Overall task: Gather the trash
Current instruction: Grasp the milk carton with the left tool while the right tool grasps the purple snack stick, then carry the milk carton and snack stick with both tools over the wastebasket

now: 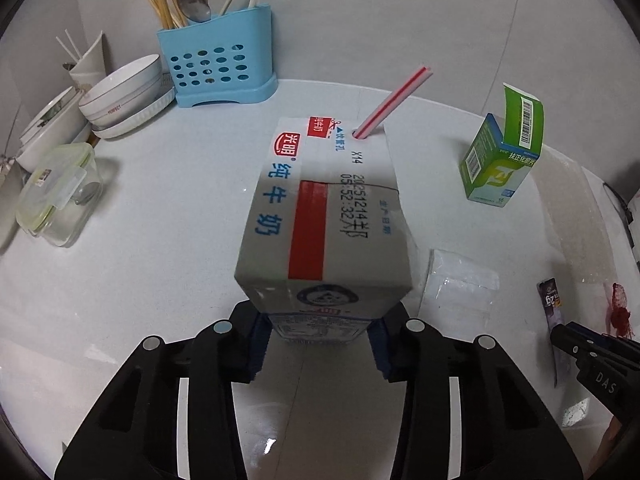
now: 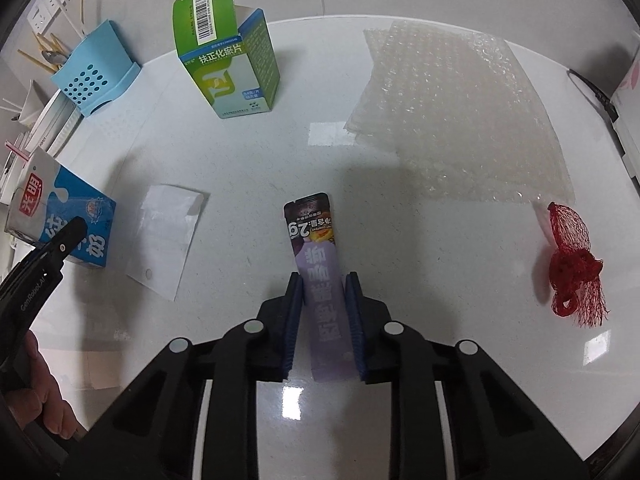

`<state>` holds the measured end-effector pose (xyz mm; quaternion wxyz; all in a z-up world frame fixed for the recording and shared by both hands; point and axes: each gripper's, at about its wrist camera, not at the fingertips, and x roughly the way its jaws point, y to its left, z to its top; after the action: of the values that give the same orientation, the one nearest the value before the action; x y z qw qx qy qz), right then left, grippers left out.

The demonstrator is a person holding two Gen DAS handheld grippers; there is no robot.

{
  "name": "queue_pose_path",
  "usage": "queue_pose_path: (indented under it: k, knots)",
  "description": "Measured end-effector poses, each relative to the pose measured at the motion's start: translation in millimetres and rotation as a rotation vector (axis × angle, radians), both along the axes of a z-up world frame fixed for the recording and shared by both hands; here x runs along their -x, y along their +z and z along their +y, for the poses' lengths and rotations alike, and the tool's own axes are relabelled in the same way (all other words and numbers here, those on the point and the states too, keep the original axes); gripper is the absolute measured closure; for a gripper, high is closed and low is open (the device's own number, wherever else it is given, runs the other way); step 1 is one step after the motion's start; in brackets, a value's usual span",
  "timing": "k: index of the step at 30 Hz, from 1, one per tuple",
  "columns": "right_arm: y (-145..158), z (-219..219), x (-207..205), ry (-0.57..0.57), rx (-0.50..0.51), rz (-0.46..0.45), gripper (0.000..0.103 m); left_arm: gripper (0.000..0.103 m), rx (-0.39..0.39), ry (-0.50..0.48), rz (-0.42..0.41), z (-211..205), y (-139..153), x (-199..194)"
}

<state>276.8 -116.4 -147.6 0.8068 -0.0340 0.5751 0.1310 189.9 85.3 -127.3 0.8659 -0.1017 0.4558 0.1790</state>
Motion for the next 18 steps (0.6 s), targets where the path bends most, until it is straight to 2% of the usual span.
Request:
queue_pose_path:
  k: [7, 18]
  knots:
    - [1, -3, 3, 0.013, -0.009, -0.003, 0.088, 0.063, 0.004, -0.001, -0.013, -1, 6, 8]
    - [8, -29, 15, -0.013, -0.053, -0.014, 0.089, 0.063, 0.020, -0.037, -0.014, -20, 12, 25]
